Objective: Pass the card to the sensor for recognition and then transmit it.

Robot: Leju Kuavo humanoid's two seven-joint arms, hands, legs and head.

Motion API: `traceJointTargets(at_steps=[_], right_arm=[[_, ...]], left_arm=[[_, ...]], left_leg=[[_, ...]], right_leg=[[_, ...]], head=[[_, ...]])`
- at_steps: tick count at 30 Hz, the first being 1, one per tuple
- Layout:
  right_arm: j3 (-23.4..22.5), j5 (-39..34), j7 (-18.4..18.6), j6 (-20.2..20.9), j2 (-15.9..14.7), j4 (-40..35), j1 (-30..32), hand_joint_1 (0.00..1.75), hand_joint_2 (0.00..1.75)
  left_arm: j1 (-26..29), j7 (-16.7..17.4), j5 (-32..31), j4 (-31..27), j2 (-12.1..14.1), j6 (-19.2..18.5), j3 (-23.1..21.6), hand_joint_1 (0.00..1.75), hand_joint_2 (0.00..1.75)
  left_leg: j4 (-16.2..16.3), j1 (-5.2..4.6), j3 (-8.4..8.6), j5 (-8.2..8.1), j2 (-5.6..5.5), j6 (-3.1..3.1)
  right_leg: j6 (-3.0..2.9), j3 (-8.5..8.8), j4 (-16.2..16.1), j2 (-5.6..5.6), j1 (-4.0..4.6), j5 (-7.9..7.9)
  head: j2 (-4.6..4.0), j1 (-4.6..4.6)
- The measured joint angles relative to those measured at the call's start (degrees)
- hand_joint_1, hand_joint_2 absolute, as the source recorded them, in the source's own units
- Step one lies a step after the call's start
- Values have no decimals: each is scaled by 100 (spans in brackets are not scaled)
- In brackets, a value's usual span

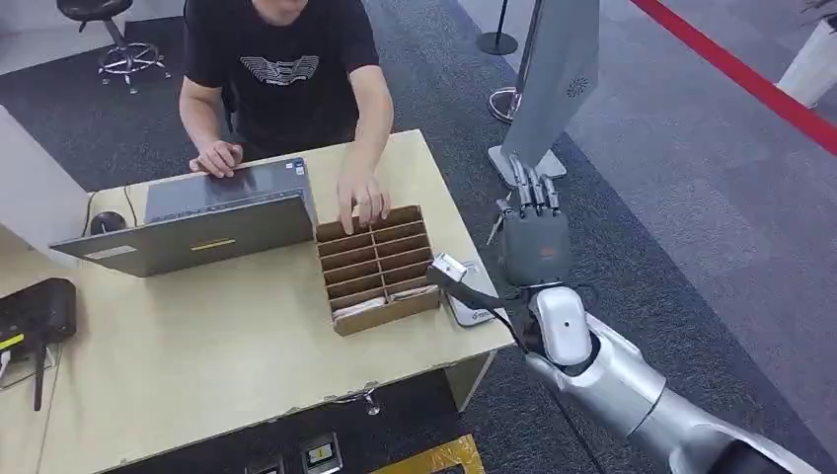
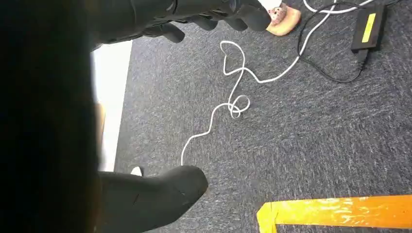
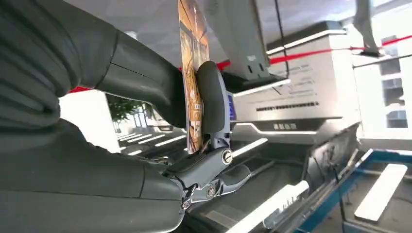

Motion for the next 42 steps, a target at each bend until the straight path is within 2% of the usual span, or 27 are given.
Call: traceJointTargets(at_steps=[5,10,15,23,33,42], right_arm=[[42,-44,-88,0,50,-241,-159,175,175],[181,-251,-345,-72,135,-298,-346,175,175],[529,-625,-708,-232,503,-182,-816,175,175],[927,-892,-966,-415,937,183,-1278,175,175],[1217,-922,-1102,-424,1377,577,-1550,175,175],[1390,-925,-1115,-415,1526,830,-1570,175,175]], left_arm=[[1,0,-11,0,-26,0,31,0,175],[-3,-50,-33,0,-33,0,37,0,175],[-58,-59,-100,0,-72,0,37,0,175],[-103,-61,-112,0,-101,0,37,0,175],[-154,-61,-138,2,-123,-7,37,0,175],[-171,-63,-151,2,-125,-61,37,0,175]], left_leg=[[0,0,-3,0,-3,0],[0,0,-10,0,-4,0],[-1,1,-8,5,-4,4],[-1,1,-16,8,-13,8],[-1,1,-18,8,-19,8],[-1,1,-19,8,-19,8]], right_leg=[[0,0,0,-6,0,0],[0,-2,0,-8,0,0],[0,-3,2,-9,2,0],[0,-5,3,-21,2,0],[0,-8,2,-22,2,0],[0,-8,2,-23,1,0]], head=[[0,2],[0,2],[0,-2],[0,0],[0,-2],[0,0]])
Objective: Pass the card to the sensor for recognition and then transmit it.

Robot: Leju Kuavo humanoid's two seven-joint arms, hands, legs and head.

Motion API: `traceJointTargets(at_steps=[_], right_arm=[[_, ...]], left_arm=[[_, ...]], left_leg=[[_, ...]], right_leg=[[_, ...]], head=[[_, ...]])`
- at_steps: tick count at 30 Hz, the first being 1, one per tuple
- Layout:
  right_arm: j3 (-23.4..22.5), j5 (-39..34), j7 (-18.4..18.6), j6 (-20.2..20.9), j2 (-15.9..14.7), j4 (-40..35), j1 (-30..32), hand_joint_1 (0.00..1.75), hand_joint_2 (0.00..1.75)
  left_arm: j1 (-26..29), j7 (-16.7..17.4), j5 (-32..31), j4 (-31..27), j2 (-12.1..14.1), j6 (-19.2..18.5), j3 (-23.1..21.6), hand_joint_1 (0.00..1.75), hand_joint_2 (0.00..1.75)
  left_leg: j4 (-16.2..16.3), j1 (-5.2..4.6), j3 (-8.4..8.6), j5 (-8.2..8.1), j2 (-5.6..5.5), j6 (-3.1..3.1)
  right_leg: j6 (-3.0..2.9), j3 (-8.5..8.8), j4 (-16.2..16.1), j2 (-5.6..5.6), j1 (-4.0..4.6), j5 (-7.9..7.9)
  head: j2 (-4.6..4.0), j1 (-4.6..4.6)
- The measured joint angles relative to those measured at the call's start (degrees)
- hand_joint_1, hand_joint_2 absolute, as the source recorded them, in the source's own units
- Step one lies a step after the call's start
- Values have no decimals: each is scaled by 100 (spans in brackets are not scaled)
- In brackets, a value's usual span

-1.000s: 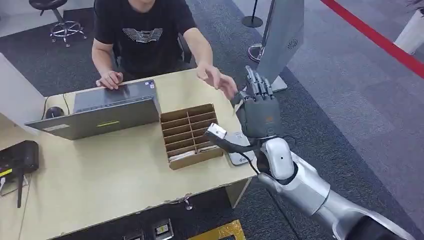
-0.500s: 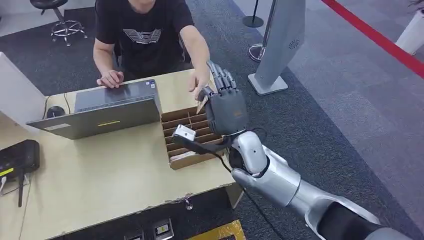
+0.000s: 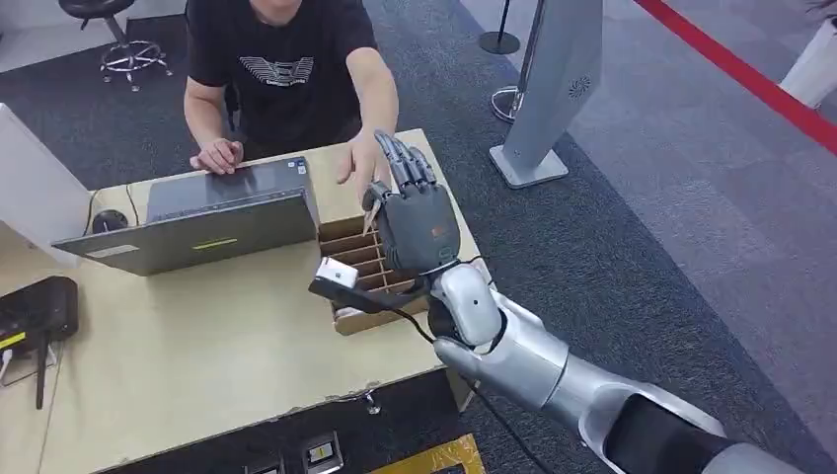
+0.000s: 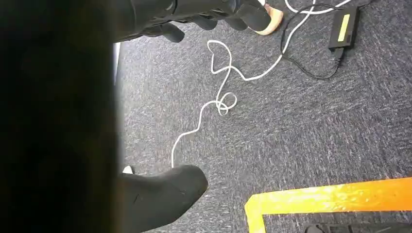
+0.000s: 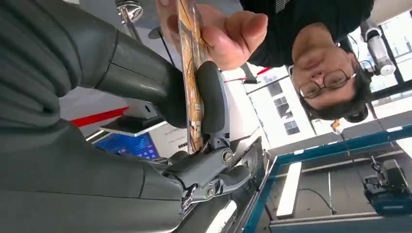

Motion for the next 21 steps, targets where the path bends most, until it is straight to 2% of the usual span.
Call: traceJointTargets(at_steps=[8,9,17,18,21], right_arm=[[48,2,-28,55,31,146,0,175,175],[55,2,-37,66,31,164,0,0,175],[138,0,-59,107,76,251,0,0,175],[148,0,-59,120,76,262,0,0,0],[179,0,-61,142,76,295,-1,0,0]], left_arm=[[0,0,7,0,0,-2,0,0,175],[-1,0,11,-2,0,0,0,0,175],[0,0,35,0,0,2,0,0,175],[0,0,37,0,0,2,0,0,175],[0,0,39,0,0,-2,0,0,175]], left_leg=[[0,0,0,0,0,0],[0,0,0,0,0,0],[0,0,0,0,0,0],[0,0,0,0,0,0],[0,0,0,0,0,0]], right_leg=[[0,0,0,1,0,0],[0,0,0,1,0,0],[0,-1,0,1,0,0],[0,-1,0,1,0,0],[0,-1,0,1,0,0]], head=[[0,0],[0,0],[0,0],[0,0],[0,0]])
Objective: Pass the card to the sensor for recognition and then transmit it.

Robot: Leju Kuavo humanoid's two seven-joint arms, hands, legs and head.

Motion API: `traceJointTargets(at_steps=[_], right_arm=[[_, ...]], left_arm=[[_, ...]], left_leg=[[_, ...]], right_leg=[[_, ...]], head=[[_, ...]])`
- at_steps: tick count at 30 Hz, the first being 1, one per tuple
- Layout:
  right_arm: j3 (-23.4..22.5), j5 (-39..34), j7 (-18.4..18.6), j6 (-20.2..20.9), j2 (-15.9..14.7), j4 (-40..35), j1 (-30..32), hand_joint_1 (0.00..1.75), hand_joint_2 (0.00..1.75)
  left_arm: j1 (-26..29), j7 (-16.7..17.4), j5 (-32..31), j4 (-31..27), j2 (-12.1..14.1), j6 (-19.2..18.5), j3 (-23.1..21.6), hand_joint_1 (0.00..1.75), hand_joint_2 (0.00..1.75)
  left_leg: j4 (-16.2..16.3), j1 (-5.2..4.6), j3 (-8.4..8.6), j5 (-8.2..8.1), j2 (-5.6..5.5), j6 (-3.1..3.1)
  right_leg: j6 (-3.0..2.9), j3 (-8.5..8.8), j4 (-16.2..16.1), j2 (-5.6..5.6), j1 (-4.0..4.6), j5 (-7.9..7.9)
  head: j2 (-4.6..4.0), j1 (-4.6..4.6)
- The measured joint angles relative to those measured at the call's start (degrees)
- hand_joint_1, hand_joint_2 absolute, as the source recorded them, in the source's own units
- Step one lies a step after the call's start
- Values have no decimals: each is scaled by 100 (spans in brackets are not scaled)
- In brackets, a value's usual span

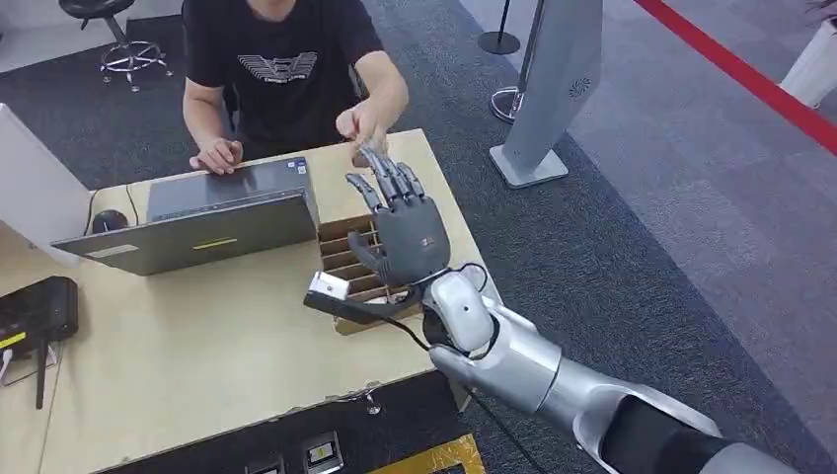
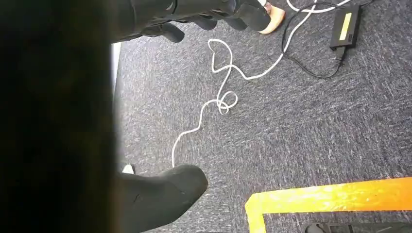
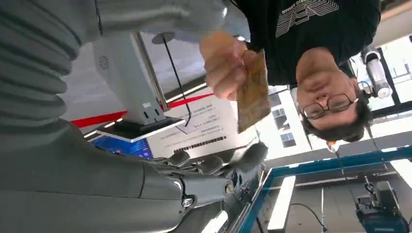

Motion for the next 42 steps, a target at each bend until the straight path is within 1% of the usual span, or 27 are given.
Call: traceJointTargets(at_steps=[2,3,7,9,12,15,20,22,23,27,30,32,37,40,42], right_arm=[[2,2,-4,9,4,26,0,0,0],[2,2,-4,7,9,39,0,0,175],[2,0,15,-15,15,85,2,0,175],[2,-24,13,37,13,96,4,0,175],[4,-184,7,313,9,96,26,0,175],[11,-310,-9,780,-13,20,110,0,175],[17,-306,13,1084,-85,-249,274,0,175],[20,-328,57,1306,-129,-354,339,0,175],[17,-385,116,1492,-175,-491,415,0,175],[26,-446,295,1954,-382,-1103,703,0,175],[37,-413,358,2188,-538,-1504,872,0,175],[72,-336,356,2343,-610,-1703,928,0,175],[175,-118,247,2902,-752,-2186,1023,0,175],[295,-197,109,3124,-783,-2319,1025,0,175],[371,-253,46,3189,-785,-2352,1027,0,175]], left_arm=[[0,0,2,0,0,0,0,0,175],[0,0,2,0,0,0,0,0,175],[1,0,31,0,2,2,0,0,175],[2,0,42,0,2,4,0,0,175],[3,0,74,-2,2,4,0,0,175],[16,0,164,-2,7,9,0,0,175],[39,0,234,0,20,9,0,0,175],[48,0,302,0,22,15,0,0,175],[63,0,350,0,22,20,0,0,175],[127,0,476,4,44,26,0,0,175],[137,0,522,11,57,26,0,0,175],[137,0,542,13,66,28,0,0,175],[137,7,640,15,70,61,0,0,175],[137,17,647,15,70,61,0,0,175],[137,22,658,15,70,61,0,0,175]], left_leg=[[0,0,0,0,0,0],[0,0,0,0,0,0],[0,0,0,0,0,0],[0,0,0,0,1,0],[0,0,1,0,2,0],[0,0,2,0,2,0],[0,0,2,0,3,0],[0,0,3,0,5,0],[0,0,2,0,4,0],[0,-1,1,-1,10,0],[0,-1,0,-1,10,0],[0,0,2,-1,12,0],[0,0,2,-1,12,0],[0,0,2,-1,12,0],[0,0,1,-1,12,0]], right_leg=[[0,0,0,0,0,0],[0,0,0,0,0,0],[0,-1,0,0,0,0],[0,-2,0,1,0,0],[0,-2,0,1,0,0],[0,-2,0,1,0,0],[0,-4,-1,3,0,0],[0,-3,-2,4,0,0],[0,-3,-2,2,0,0],[0,-9,-2,8,-1,0],[0,-9,-2,9,-1,0],[0,-8,-2,11,-1,0],[0,-7,-2,12,0,0],[0,-6,-2,11,0,0],[0,-5,-2,11,0,0]], head=[[0,0],[0,0],[0,0],[0,0],[0,0],[0,0],[0,0],[0,0],[0,0],[0,-2],[0,2],[0,0],[0,0],[0,0],[0,0]])
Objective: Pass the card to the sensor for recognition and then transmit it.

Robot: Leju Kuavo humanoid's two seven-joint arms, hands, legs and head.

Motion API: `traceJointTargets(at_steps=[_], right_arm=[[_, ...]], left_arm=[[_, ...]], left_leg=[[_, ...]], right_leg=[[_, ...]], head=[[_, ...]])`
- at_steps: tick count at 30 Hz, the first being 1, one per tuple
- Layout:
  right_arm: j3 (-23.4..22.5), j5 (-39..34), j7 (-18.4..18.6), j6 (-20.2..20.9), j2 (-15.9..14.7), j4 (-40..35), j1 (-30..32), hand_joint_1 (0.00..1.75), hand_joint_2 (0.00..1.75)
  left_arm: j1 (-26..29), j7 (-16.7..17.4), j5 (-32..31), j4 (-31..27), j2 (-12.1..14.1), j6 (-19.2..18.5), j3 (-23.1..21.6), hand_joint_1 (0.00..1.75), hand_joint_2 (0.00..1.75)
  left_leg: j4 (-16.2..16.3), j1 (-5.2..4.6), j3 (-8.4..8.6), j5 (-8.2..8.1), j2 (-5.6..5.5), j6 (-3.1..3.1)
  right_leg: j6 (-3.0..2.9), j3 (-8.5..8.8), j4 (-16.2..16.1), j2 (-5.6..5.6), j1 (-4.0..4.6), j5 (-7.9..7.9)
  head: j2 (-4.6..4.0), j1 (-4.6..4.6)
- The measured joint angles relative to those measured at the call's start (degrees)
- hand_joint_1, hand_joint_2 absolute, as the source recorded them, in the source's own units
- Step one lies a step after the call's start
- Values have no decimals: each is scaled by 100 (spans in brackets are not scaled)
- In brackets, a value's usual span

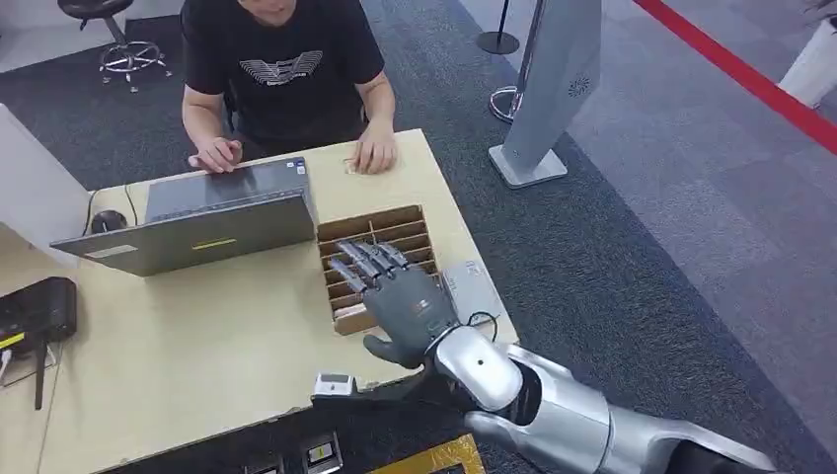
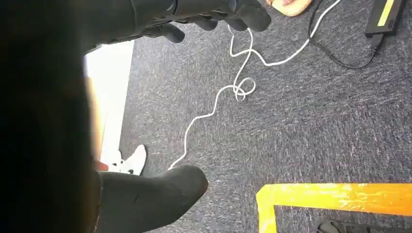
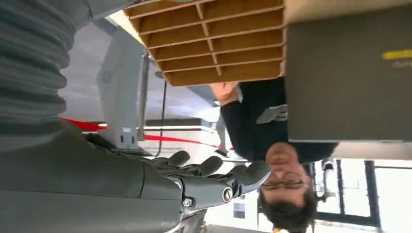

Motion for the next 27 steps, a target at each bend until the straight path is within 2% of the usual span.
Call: traceJointTargets(at_steps=[4,9,20,27], right_arm=[[146,-157,-98,-69,0,-2,1,0,175],[256,-227,-112,-385,0,114,1,0,175],[383,238,297,-1895,24,1082,6,0,175],[291,149,604,-2361,22,1664,50,0,175]], left_arm=[[0,31,-22,0,-2,0,9,0,175],[0,70,-109,0,-4,0,31,0,175],[-2,120,-378,-2,-9,-4,122,0,175],[-4,101,-356,0,-4,0,133,0,175]], left_leg=[[0,0,-1,0,0,0],[0,0,-2,0,-1,0],[0,0,-2,0,-1,0],[0,-1,-1,0,-1,0]], right_leg=[[0,0,0,0,0,0],[0,0,0,-1,0,0],[0,0,0,-2,0,0],[0,-1,0,-1,-1,0]], head=[[0,0],[0,0],[0,0],[0,0]])
